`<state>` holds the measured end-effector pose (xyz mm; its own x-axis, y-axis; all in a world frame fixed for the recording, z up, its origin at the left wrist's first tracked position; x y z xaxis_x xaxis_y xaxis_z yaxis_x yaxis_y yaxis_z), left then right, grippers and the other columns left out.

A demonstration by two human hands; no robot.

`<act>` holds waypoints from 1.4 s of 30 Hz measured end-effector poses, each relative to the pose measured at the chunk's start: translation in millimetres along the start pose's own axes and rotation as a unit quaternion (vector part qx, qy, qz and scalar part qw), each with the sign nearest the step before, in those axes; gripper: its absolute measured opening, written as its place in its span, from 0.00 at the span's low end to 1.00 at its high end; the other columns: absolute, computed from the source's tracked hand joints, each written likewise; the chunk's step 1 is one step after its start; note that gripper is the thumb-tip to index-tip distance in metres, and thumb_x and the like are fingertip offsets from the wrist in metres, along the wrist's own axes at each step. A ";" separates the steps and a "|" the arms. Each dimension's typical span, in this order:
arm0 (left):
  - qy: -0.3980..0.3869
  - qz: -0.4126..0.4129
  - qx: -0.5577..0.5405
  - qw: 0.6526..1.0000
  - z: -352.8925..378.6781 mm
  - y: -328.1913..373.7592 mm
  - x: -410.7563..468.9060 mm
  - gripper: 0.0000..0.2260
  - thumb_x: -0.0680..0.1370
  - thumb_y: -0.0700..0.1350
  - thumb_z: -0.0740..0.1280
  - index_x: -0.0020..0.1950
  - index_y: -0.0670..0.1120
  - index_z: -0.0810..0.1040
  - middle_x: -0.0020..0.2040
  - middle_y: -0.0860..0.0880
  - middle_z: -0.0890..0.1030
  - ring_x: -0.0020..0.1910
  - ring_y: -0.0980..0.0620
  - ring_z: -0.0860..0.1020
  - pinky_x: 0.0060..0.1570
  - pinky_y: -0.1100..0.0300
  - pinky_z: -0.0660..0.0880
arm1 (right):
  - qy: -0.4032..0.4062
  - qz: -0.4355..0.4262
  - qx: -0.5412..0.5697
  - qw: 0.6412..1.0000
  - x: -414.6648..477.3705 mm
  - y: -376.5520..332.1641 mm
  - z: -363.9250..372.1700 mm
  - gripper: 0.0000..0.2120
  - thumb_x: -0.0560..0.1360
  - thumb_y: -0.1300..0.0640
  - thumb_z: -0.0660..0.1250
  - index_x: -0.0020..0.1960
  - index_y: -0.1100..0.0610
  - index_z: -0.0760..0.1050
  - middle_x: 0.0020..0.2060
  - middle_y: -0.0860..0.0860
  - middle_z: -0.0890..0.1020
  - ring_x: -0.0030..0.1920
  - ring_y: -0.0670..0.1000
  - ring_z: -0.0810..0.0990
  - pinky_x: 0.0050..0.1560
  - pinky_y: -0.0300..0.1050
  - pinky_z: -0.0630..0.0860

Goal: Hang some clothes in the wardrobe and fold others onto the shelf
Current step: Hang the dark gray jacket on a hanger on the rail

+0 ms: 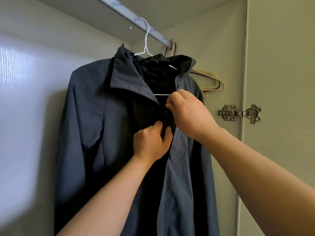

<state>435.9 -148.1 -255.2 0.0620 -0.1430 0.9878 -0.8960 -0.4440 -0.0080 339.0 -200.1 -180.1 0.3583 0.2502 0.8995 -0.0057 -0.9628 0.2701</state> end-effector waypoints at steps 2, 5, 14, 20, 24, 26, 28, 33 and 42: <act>0.012 -0.003 -0.005 1.000 -4.5 1.5 16.8 0.20 0.79 0.57 0.57 0.36 0.45 0.73 0.26 0.47 0.76 0.22 0.42 0.75 0.26 0.62 0.63 | 0.007 -0.003 -0.001 1.000 6.3 0.8 -1.9 0.06 0.81 0.60 0.62 0.49 0.63 0.74 0.42 0.57 0.75 0.41 0.57 0.72 0.36 0.51 0.72; 0.017 0.019 0.012 1.000 -3.6 7.5 30.3 0.19 0.79 0.54 0.58 0.35 0.43 0.74 0.26 0.44 0.77 0.22 0.39 0.76 0.24 0.59 0.66 | 0.012 -0.034 -0.024 0.999 19.0 -1.0 -8.5 0.06 0.81 0.61 0.62 0.48 0.64 0.74 0.41 0.58 0.75 0.40 0.59 0.73 0.34 0.51 0.71; 0.026 0.048 0.047 0.997 -6.4 0.1 30.1 0.18 0.78 0.50 0.61 0.30 0.44 0.72 0.23 0.46 0.73 0.19 0.41 0.73 0.21 0.60 0.66 | 0.045 -0.052 -0.061 0.996 49.7 15.3 -32.8 0.07 0.80 0.60 0.63 0.48 0.65 0.75 0.43 0.60 0.77 0.42 0.62 0.75 0.37 0.53 0.73; 0.012 0.029 0.067 0.997 -3.2 -8.0 24.4 0.18 0.78 0.51 0.61 0.29 0.45 0.71 0.22 0.47 0.72 0.19 0.42 0.72 0.24 0.62 0.62 | 0.055 -0.070 -0.064 0.994 66.4 14.4 -39.1 0.04 0.77 0.64 0.65 0.46 0.64 0.76 0.41 0.61 0.77 0.42 0.63 0.76 0.37 0.51 0.71; 0.006 0.022 0.066 0.998 -2.4 -13.0 22.8 0.19 0.78 0.50 0.60 0.28 0.46 0.69 0.21 0.49 0.70 0.18 0.44 0.70 0.27 0.64 0.58 | 0.052 -0.082 -0.073 0.993 75.5 16.9 -39.7 0.05 0.76 0.65 0.64 0.47 0.64 0.78 0.41 0.61 0.77 0.42 0.63 0.77 0.39 0.54 0.75; -0.009 0.008 0.061 0.998 -2.3 -13.4 25.8 0.18 0.77 0.51 0.60 0.28 0.46 0.69 0.21 0.49 0.71 0.18 0.43 0.71 0.28 0.64 0.58 | 0.054 -0.073 -0.070 0.993 76.6 20.3 -39.2 0.06 0.77 0.63 0.63 0.47 0.63 0.78 0.41 0.60 0.77 0.42 0.64 0.77 0.39 0.55 0.76; -0.024 -0.015 0.057 0.998 -4.2 -10.8 35.5 0.16 0.74 0.53 0.60 0.30 0.46 0.70 0.23 0.47 0.73 0.20 0.41 0.73 0.28 0.62 0.59 | 0.057 -0.068 -0.069 0.994 77.2 22.6 -40.2 0.08 0.78 0.61 0.61 0.47 0.63 0.78 0.41 0.60 0.77 0.42 0.64 0.77 0.39 0.55 0.76; -0.019 -0.021 0.027 0.999 -17.0 12.4 78.4 0.16 0.78 0.56 0.58 0.44 0.44 0.73 0.35 0.40 0.81 0.34 0.33 0.79 0.33 0.54 0.63 | 0.062 -0.088 -0.089 0.990 77.3 19.6 -47.4 0.08 0.78 0.60 0.62 0.46 0.63 0.78 0.39 0.59 0.77 0.40 0.63 0.77 0.35 0.52 0.74; -0.035 0.002 0.072 0.997 -11.6 22.8 103.9 0.14 0.81 0.54 0.63 0.41 0.45 0.73 0.31 0.42 0.80 0.30 0.35 0.79 0.31 0.56 0.62 | 0.022 -0.060 -0.056 0.996 79.9 28.0 -58.1 0.09 0.76 0.67 0.64 0.54 0.62 0.69 0.41 0.52 0.73 0.39 0.55 0.67 0.34 0.49 0.65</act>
<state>416.8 -162.8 -151.0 0.0929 -0.2035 0.9747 -0.8239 -0.5654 -0.0395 313.3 -201.1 -80.8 0.3222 0.3690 0.8718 -0.0708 -0.9089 0.4109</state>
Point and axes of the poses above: each hand's wrist, its own x-axis towards the middle knuckle, its own z-axis out of the palm, y = z × x, the point moved 9 cm from there along x, towards the middle knuckle
